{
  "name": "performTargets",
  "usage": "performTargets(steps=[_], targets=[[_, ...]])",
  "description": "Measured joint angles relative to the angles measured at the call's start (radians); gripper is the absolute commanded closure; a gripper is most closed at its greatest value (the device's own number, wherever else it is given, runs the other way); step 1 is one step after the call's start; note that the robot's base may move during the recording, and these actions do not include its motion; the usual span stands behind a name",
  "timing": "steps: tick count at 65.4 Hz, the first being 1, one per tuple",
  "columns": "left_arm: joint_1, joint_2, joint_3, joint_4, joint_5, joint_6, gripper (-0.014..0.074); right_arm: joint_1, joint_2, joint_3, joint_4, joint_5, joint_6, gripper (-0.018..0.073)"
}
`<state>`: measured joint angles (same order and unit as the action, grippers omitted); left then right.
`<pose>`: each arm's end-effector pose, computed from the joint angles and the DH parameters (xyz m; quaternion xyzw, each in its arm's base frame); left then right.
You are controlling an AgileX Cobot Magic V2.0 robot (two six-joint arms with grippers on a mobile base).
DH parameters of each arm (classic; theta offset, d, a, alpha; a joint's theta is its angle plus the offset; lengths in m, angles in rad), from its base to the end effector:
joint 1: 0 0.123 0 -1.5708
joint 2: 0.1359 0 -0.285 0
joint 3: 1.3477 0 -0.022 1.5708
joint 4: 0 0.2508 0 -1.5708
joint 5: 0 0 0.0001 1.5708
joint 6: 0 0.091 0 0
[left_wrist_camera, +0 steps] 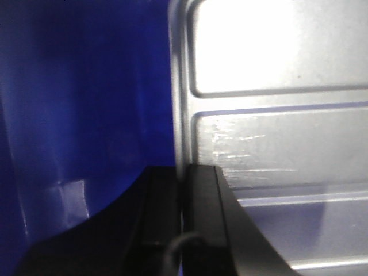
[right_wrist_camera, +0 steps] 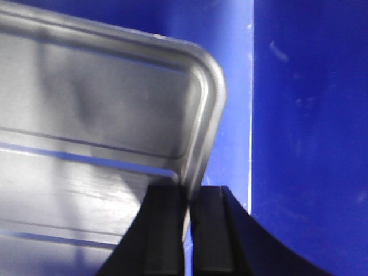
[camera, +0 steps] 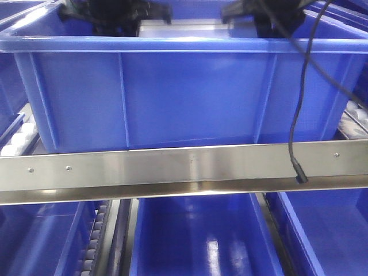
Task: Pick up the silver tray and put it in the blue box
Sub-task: 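Open both grippers and raise them out of the blue bin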
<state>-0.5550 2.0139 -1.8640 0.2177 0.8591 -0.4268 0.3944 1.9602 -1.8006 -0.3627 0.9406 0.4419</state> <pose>0.4011 -0.2311 0.2969 0.1013 0.9376 -0.0607 0.3269 0.4191 0.1462 0.3009 -0.0396 0.9468 -0.0448 0.3162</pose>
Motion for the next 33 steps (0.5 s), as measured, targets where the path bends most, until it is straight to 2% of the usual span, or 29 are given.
performTargets(steps=[6,11,16,21,27,33], targets=[[0.007,0.005,0.000,-0.022,0.000,0.000,0.0662,0.000,0.000,0.000,-0.001,0.000,0.000,0.0408],[0.016,0.008,0.000,-0.042,-0.001,0.006,0.0580,0.000,0.000,-0.002,-0.002,-0.003,-0.005,0.0268],[0.020,0.007,0.000,-0.056,-0.005,0.016,0.0420,0.002,0.000,-0.002,-0.002,-0.013,-0.014,0.0090],[0.020,0.007,0.000,-0.073,-0.019,0.021,0.0265,0.004,0.000,-0.002,0.007,-0.030,-0.018,-0.0017],[0.020,0.007,0.000,-0.090,-0.036,0.025,0.0124,0.010,-0.002,-0.002,0.019,-0.045,-0.022,-0.0045],[0.018,0.007,0.000,-0.097,-0.038,0.027,0.0071,0.013,-0.015,-0.002,0.025,-0.049,-0.022,-0.0043]])
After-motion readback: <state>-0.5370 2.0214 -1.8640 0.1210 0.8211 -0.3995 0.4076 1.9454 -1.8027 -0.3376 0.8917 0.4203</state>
